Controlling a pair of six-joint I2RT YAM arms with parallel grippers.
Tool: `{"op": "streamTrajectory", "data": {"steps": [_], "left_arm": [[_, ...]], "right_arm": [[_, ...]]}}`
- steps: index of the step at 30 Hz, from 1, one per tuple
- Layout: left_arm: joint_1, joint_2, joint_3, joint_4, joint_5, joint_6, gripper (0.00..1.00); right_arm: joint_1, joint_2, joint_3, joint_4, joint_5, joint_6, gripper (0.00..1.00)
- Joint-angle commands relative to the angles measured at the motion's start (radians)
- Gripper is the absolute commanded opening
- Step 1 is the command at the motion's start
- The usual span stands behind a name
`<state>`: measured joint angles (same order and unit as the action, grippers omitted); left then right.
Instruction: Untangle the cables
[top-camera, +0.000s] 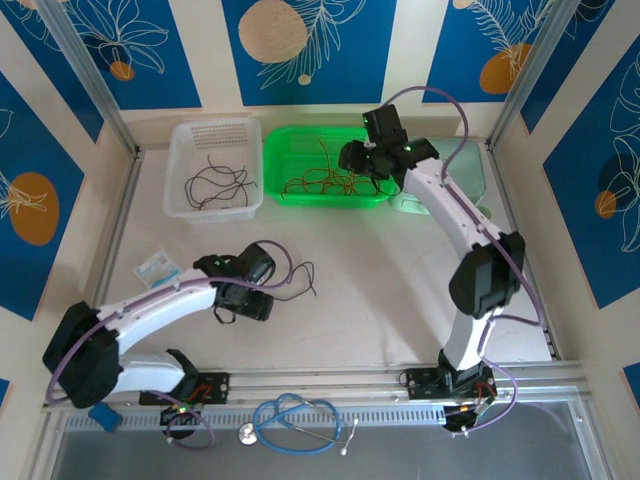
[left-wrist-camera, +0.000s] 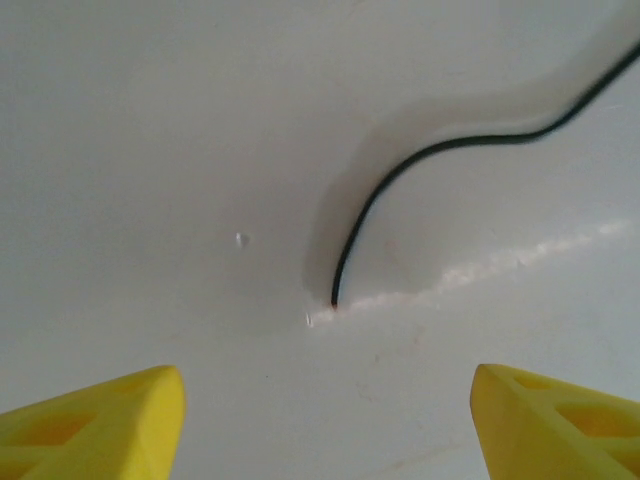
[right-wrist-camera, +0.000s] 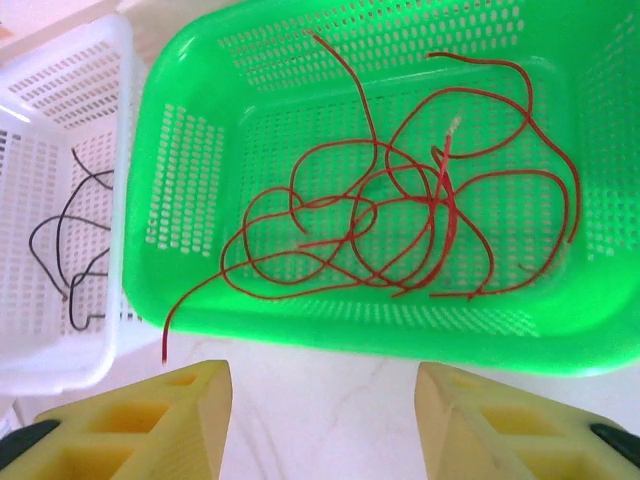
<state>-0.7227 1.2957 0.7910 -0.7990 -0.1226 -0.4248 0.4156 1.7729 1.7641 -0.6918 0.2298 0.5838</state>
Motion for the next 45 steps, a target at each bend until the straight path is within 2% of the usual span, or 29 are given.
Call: {"op": "streamTrajectory", "data": {"steps": [1, 7, 11, 15, 20, 23, 28, 34, 38, 41, 45], "left_arm": [[0.043, 0.072, 0.025, 0.089, 0.093, 0.12, 0.73], [0.061, 0.237, 0.052, 0.163, 0.135, 0.115, 0.65], [0.06, 0.276, 0.039, 0.196, 0.136, 0.106, 0.57], [0.059, 0.332, 0.03, 0.224, 0.138, 0.098, 0.28], [0.041, 0.391, 0.022, 0.253, 0.134, 0.092, 0.02], [0.024, 0.378, 0.032, 0.249, 0.112, 0.09, 0.0], [0.005, 0.259, 0.096, 0.167, 0.104, 0.095, 0.0], [-0.018, 0.127, 0.223, 0.045, 0.165, 0.127, 0.0], [-0.023, 0.062, 0.286, 0.005, 0.204, 0.131, 0.0], [-0.023, 0.028, 0.308, 0.001, 0.219, 0.126, 0.0], [-0.022, 0.007, 0.331, 0.006, 0.211, 0.107, 0.0]], "right_arm": [[-0.012, -0.113, -0.103, 0.029, -0.032, -0.026, 0.5], [-0.042, -0.326, -0.299, 0.059, -0.037, -0.016, 0.49], [-0.064, -0.426, -0.359, 0.051, -0.031, -0.011, 0.48], [-0.078, -0.512, -0.408, 0.051, -0.031, 0.007, 0.47], [-0.084, -0.61, -0.463, 0.045, -0.023, 0.03, 0.46], [-0.086, -0.658, -0.491, 0.029, -0.032, 0.045, 0.46], [-0.076, -0.687, -0.571, 0.024, -0.111, 0.102, 0.43], [-0.015, -0.642, -0.696, 0.082, -0.159, 0.184, 0.39], [0.022, -0.579, -0.779, 0.194, -0.249, 0.235, 0.39], [0.044, -0.531, -0.806, 0.264, -0.307, 0.208, 0.39], [0.044, -0.519, -0.862, 0.368, -0.346, 0.087, 0.39]]}}
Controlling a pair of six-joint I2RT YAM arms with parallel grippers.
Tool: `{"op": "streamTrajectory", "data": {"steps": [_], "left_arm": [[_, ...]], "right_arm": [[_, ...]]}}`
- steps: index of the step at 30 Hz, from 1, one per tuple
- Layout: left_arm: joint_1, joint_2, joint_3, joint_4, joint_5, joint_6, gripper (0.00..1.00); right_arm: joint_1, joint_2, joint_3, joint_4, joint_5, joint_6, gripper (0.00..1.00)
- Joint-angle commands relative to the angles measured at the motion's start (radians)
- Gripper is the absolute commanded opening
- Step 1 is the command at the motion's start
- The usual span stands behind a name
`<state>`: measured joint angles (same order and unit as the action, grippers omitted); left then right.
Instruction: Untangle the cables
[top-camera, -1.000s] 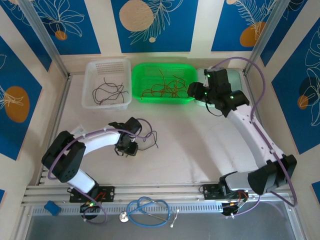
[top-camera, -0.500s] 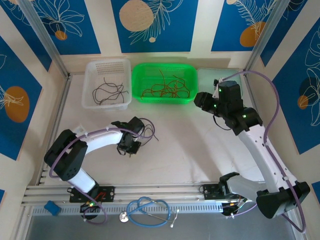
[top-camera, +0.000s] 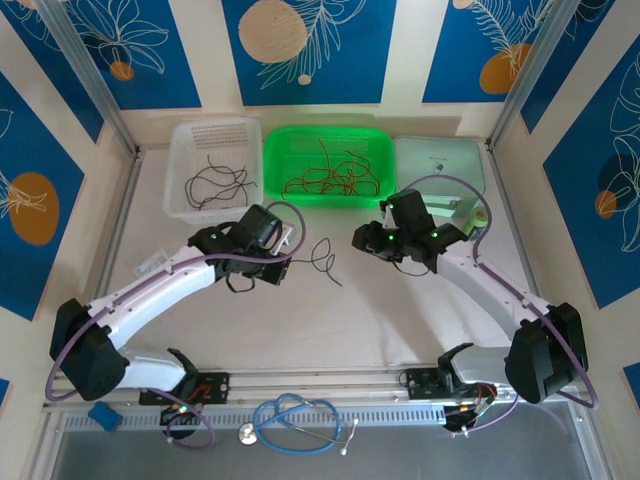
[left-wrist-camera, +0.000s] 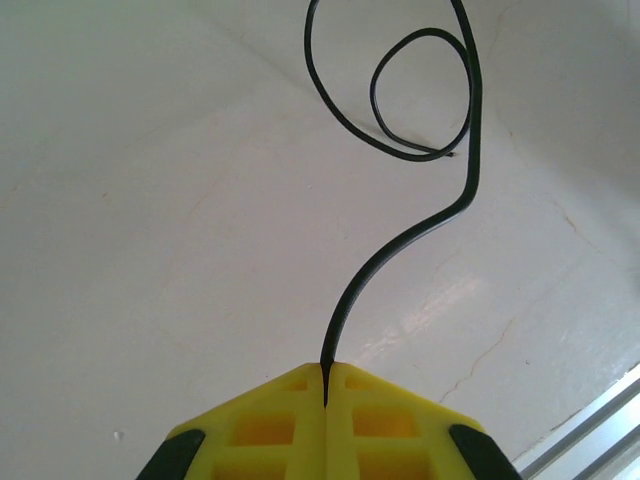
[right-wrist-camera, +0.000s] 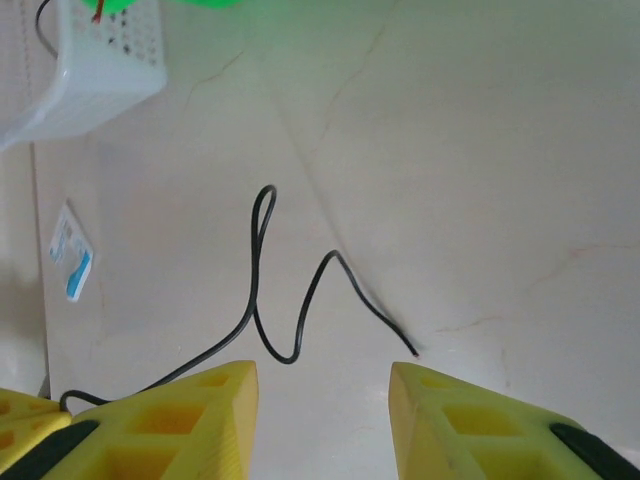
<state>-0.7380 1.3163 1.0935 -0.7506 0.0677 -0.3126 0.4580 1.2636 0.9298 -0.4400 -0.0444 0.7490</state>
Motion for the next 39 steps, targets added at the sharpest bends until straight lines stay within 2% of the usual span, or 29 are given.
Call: {"op": "streamTrajectory", "data": {"steps": [1, 3, 5, 8, 10, 12, 15, 18, 24, 31, 37, 39], "left_arm": [[-0.007, -0.016, 0.034, -0.04, 0.019, -0.011, 0.0], [-0.007, -0.019, 0.045, -0.029, 0.017, -0.025, 0.0], [-0.007, -0.02, 0.054, -0.02, 0.015, -0.037, 0.0], [-0.007, -0.023, 0.066, -0.005, 0.009, -0.055, 0.0], [-0.006, -0.032, 0.065, 0.008, 0.014, -0.063, 0.0], [-0.006, -0.041, 0.064, 0.017, 0.017, -0.066, 0.0], [-0.007, -0.049, 0.065, 0.022, 0.018, -0.066, 0.0], [-0.007, -0.057, 0.065, 0.029, 0.023, -0.066, 0.0], [-0.007, -0.069, 0.074, 0.031, 0.013, -0.059, 0.0], [-0.005, -0.077, 0.095, 0.03, -0.003, -0.048, 0.0], [-0.006, -0.075, 0.117, 0.023, -0.007, -0.036, 0.0], [-0.006, -0.077, 0.123, 0.019, -0.008, -0.034, 0.0]], "right_arm": [[0.002, -0.015, -0.05, 0.149, -0.078, -0.104, 0.39], [0.001, -0.021, -0.093, 0.213, -0.097, -0.138, 0.4], [-0.012, -0.008, -0.105, 0.213, -0.098, -0.104, 0.4], [-0.056, 0.052, -0.081, 0.151, -0.121, 0.076, 0.4], [-0.088, 0.108, -0.077, 0.167, -0.224, 0.206, 0.36], [-0.081, 0.153, -0.093, 0.263, -0.314, 0.333, 0.36], [-0.054, 0.2, -0.099, 0.362, -0.352, 0.494, 0.4], [-0.039, 0.238, -0.088, 0.423, -0.372, 0.591, 0.47], [-0.021, 0.31, -0.052, 0.372, -0.377, 0.631, 0.5], [-0.001, 0.371, -0.056, 0.373, -0.356, 0.629, 0.48], [0.025, 0.412, -0.021, 0.383, -0.359, 0.615, 0.39], [0.03, 0.414, -0.013, 0.367, -0.341, 0.606, 0.33]]}}
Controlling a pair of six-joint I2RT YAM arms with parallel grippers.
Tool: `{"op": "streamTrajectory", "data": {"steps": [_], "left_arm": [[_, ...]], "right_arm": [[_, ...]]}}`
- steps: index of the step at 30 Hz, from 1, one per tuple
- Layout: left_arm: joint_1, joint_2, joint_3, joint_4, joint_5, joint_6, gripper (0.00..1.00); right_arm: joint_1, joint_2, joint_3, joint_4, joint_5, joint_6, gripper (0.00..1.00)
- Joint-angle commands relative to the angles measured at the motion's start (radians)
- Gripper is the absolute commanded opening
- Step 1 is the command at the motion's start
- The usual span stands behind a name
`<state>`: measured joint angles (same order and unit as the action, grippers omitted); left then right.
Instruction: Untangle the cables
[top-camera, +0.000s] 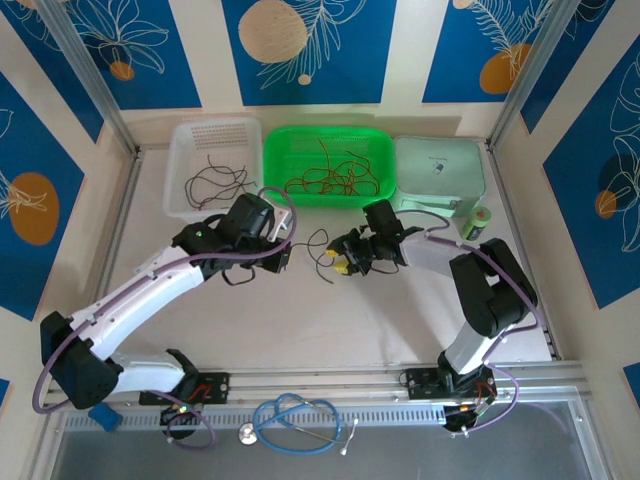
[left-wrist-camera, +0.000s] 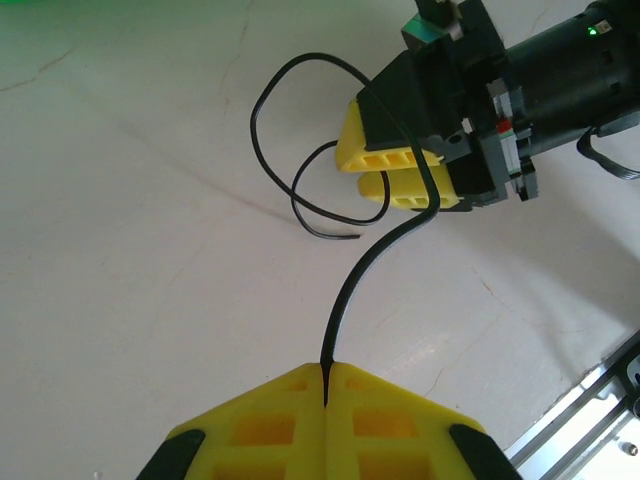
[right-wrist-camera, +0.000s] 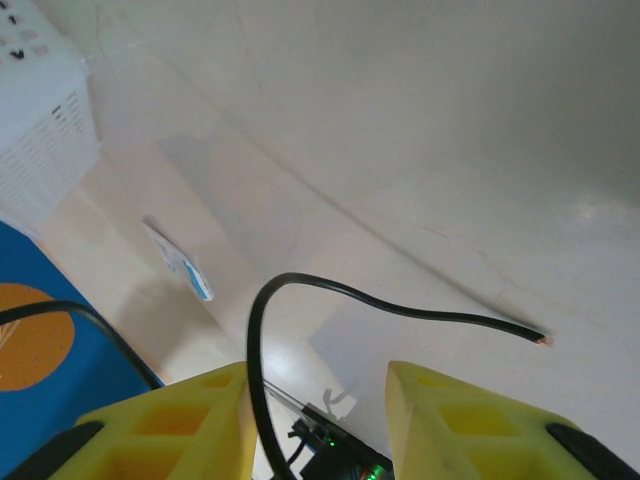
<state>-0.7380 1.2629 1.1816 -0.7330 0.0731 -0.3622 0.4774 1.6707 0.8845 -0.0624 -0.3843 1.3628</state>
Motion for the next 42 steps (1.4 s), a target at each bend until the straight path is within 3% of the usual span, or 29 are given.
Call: {"op": "streamTrajectory", "data": {"steps": [1, 6, 9, 22, 30, 31, 34, 36, 39, 42], "left_arm": [[-0.005, -0.024, 0.038, 0.001, -0.013, 0.017, 0.0], [-0.006, -0.041, 0.106, -0.029, -0.02, 0.032, 0.0], [-0.005, -0.059, 0.179, -0.061, -0.037, 0.051, 0.0], [-0.006, -0.12, 0.433, -0.147, -0.168, 0.152, 0.0], [-0.006, -0.088, 0.427, -0.135, -0.14, 0.189, 0.0], [-0.006, -0.087, 0.4, -0.121, -0.119, 0.207, 0.08], [-0.006, -0.081, 0.268, -0.059, -0.011, 0.284, 0.45], [-0.006, -0.063, 0.157, -0.009, 0.097, 0.354, 0.62], [-0.007, -0.038, -0.035, 0.129, 0.183, 0.435, 0.7], [-0.007, -0.018, -0.199, 0.316, 0.213, 0.547, 0.73]], "right_arm": [[0.01, 0.007, 0.034, -0.019, 0.008, -0.014, 0.31], [0.009, 0.01, 0.024, -0.045, 0.062, -0.028, 0.08], [0.008, 0.024, 0.017, -0.045, 0.084, -0.028, 0.0], [0.013, 0.078, 0.014, -0.002, 0.077, -0.006, 0.0], [0.02, 0.071, 0.031, 0.0, 0.073, -0.006, 0.0], [0.021, 0.069, 0.033, -0.002, 0.072, -0.008, 0.0], [0.023, 0.06, 0.04, -0.014, 0.071, -0.018, 0.0], [0.023, 0.05, 0.044, -0.029, 0.077, -0.028, 0.0], [0.023, 0.036, 0.048, -0.051, 0.091, -0.045, 0.0], [0.021, 0.028, 0.048, -0.058, 0.092, -0.051, 0.0]]}}
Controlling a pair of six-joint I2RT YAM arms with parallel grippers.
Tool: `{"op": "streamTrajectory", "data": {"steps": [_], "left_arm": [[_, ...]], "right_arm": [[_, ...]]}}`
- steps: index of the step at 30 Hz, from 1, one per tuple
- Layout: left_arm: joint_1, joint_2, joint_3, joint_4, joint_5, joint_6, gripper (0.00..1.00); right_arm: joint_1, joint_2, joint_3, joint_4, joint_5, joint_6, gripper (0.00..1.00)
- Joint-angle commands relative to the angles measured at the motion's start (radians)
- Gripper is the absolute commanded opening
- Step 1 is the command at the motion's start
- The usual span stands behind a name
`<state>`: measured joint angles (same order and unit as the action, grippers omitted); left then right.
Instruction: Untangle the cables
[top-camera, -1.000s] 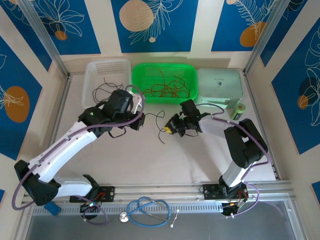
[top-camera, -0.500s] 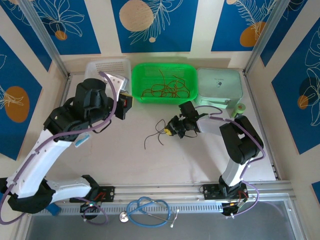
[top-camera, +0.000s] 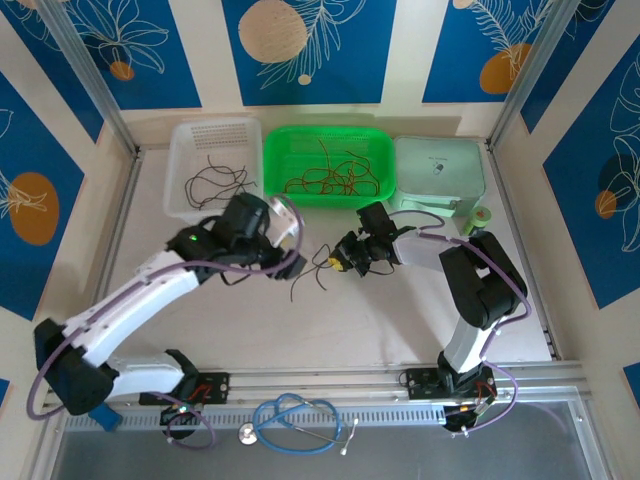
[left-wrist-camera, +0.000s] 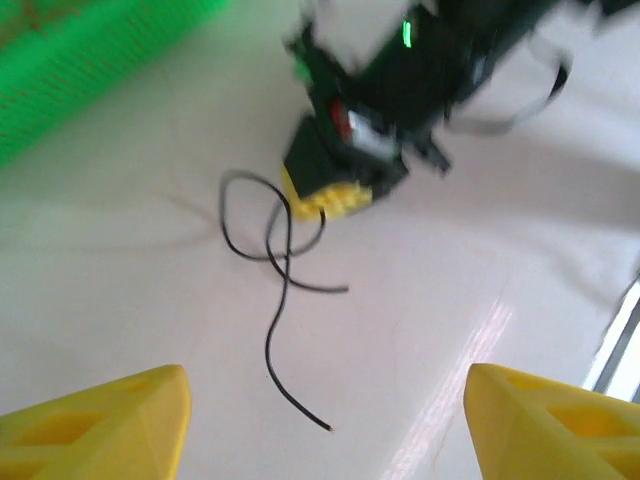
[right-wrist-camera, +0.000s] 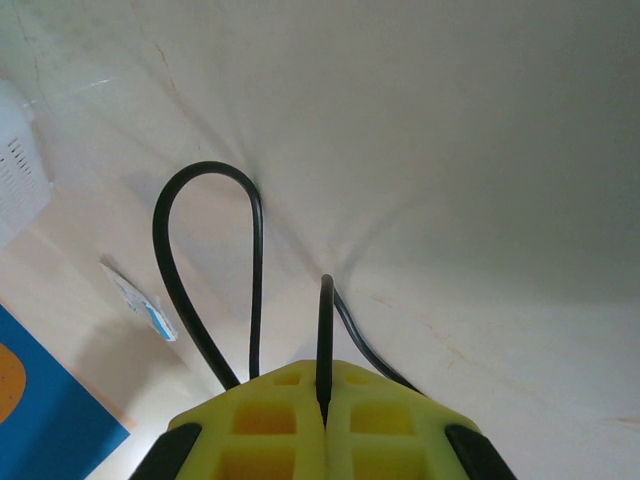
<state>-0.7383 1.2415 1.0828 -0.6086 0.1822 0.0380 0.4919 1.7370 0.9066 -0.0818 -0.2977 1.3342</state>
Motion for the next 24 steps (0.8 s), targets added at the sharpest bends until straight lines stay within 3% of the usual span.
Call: {"op": "streamTrajectory", "data": {"steps": [1, 3, 7, 13, 19, 24], "left_arm": [[-0.007, 0.002, -0.146, 0.254, 0.111, 0.185, 0.73], [-0.011, -0.019, -0.262, 0.411, 0.134, 0.295, 0.75], [-0.015, -0.03, -0.379, 0.62, 0.097, 0.38, 0.89], [-0.016, 0.14, -0.304, 0.558, 0.091, 0.45, 0.91], [-0.016, 0.274, -0.26, 0.597, 0.037, 0.488, 0.89], [-0.017, 0.348, -0.216, 0.605, -0.09, 0.512, 0.82]], "right_arm": [[0.007, -0.039, 0.028, -0.038, 0.002, -0.024, 0.0], [0.007, -0.036, 0.034, -0.038, -0.006, -0.029, 0.0], [0.01, -0.038, 0.037, -0.035, -0.012, -0.031, 0.0], [0.013, -0.051, 0.037, -0.033, -0.014, -0.031, 0.0], [0.017, -0.067, 0.04, -0.047, -0.008, -0.037, 0.0], [0.019, -0.09, 0.034, -0.056, -0.001, -0.037, 0.0]]}}
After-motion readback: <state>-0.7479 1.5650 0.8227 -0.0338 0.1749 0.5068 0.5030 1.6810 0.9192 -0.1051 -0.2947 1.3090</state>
